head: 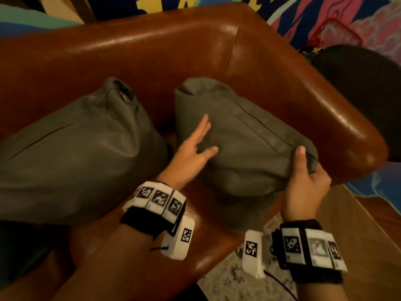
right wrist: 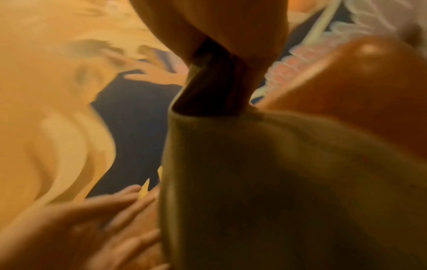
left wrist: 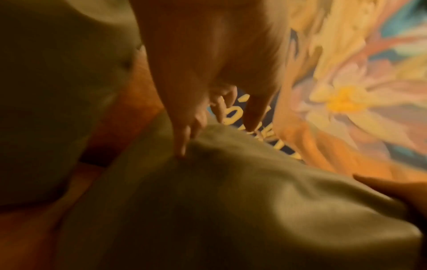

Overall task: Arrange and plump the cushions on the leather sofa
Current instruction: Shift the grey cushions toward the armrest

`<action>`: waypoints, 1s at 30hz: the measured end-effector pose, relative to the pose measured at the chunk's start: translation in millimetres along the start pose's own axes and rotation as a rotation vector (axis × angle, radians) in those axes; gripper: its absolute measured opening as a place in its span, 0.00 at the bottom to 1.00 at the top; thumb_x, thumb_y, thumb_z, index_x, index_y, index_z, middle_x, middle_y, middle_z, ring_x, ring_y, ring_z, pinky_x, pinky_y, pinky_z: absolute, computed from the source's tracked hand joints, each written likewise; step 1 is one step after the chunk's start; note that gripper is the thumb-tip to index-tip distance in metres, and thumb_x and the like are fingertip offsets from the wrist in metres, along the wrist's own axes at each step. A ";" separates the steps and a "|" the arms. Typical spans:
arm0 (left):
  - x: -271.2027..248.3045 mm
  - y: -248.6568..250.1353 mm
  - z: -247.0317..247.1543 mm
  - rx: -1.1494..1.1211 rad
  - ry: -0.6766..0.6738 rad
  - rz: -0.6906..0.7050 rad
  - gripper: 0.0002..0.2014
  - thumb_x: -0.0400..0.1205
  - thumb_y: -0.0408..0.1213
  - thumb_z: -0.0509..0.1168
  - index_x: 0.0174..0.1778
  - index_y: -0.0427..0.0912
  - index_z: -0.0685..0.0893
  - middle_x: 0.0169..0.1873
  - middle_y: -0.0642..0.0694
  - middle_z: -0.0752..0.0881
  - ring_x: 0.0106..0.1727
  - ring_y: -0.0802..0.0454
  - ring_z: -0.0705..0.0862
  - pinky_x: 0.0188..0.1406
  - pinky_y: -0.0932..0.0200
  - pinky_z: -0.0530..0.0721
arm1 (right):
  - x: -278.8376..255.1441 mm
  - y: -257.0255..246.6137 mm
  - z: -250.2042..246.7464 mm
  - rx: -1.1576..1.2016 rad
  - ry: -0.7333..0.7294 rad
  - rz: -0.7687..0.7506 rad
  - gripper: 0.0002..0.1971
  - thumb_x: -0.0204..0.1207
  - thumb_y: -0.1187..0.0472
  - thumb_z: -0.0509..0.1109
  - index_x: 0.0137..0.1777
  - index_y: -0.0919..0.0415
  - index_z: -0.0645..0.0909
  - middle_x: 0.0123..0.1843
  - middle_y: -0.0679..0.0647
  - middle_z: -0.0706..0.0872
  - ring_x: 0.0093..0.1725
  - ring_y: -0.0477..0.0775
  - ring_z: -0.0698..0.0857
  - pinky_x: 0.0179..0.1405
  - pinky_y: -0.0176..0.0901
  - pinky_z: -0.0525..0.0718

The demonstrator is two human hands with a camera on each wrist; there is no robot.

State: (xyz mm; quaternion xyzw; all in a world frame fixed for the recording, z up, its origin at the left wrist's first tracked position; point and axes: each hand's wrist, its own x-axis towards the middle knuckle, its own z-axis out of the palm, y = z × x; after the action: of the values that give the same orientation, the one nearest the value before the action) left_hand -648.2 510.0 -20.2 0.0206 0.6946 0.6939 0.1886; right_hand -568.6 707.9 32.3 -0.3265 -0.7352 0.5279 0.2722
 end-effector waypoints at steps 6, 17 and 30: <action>9.5 -29.7 40.4 0.338 -0.016 -0.270 0.49 0.78 0.44 0.74 0.86 0.57 0.44 0.86 0.42 0.40 0.86 0.45 0.50 0.80 0.53 0.56 | 34.7 57.8 -37.6 0.143 0.211 0.542 0.27 0.80 0.43 0.68 0.75 0.55 0.77 0.71 0.56 0.84 0.68 0.60 0.83 0.67 0.57 0.81; -22.1 -78.5 85.8 -0.479 0.219 -0.383 0.41 0.80 0.46 0.71 0.74 0.85 0.51 0.81 0.64 0.64 0.77 0.41 0.71 0.61 0.30 0.79 | 33.0 20.1 -39.1 0.718 -0.267 0.526 0.20 0.87 0.50 0.58 0.75 0.56 0.75 0.69 0.54 0.87 0.68 0.53 0.86 0.66 0.50 0.84; -3.2 -73.1 82.3 0.095 0.106 -0.226 0.38 0.83 0.52 0.66 0.83 0.68 0.49 0.86 0.52 0.42 0.86 0.50 0.50 0.75 0.59 0.59 | 52.4 76.0 -29.6 0.007 0.060 0.375 0.44 0.69 0.35 0.75 0.82 0.46 0.59 0.80 0.54 0.69 0.76 0.56 0.74 0.76 0.64 0.73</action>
State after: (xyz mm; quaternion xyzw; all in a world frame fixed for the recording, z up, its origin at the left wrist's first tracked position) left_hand -604.3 585.2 -87.6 -0.0858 0.7338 0.6344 0.2275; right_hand -565.3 783.2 -28.5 -0.4726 -0.6511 0.5621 0.1920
